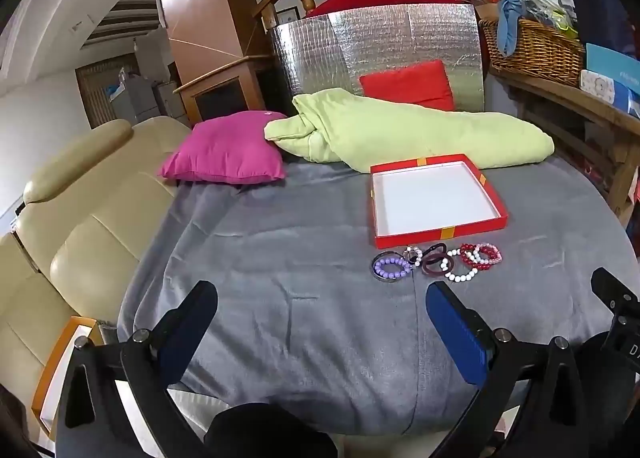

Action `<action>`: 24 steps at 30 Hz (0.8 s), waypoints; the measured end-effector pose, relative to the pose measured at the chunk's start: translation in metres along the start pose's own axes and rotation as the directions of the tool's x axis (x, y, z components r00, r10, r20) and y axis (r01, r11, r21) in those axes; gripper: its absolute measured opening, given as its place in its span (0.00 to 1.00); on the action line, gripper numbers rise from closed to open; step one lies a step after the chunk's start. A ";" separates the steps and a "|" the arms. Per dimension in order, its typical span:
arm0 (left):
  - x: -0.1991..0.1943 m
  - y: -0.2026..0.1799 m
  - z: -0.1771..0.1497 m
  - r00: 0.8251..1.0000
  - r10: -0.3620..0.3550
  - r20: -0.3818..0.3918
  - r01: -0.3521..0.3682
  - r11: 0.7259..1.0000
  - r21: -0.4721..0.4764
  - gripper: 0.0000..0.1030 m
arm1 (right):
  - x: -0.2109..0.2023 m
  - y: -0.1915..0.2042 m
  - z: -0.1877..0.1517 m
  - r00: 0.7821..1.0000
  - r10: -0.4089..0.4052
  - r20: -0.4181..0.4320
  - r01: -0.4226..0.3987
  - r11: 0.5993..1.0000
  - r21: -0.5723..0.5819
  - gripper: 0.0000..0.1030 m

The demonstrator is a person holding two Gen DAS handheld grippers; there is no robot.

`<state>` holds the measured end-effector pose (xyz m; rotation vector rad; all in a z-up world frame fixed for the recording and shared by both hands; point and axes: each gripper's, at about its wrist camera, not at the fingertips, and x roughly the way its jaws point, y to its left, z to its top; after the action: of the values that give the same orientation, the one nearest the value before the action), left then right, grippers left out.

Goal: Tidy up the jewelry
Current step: 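Move both tools toward the row of bracelets beside the red box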

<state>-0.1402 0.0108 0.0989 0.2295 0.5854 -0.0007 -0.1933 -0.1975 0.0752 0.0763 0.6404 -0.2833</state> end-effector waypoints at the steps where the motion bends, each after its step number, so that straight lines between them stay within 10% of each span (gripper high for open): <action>1: 0.000 0.000 0.000 1.000 0.000 0.000 0.000 1.000 0.002 1.00 | 0.001 0.001 0.000 1.000 0.003 -0.002 -0.003 1.000 0.002 1.00; 24: 0.017 -0.006 -0.002 1.000 -0.006 -0.029 0.006 1.000 0.019 1.00 | 0.021 -0.001 0.006 0.999 -0.020 -0.038 0.020 1.000 -0.015 1.00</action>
<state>-0.1277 0.0066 0.0870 0.2464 0.6149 -0.0089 -0.1744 -0.2047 0.0670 0.0617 0.6812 -0.2972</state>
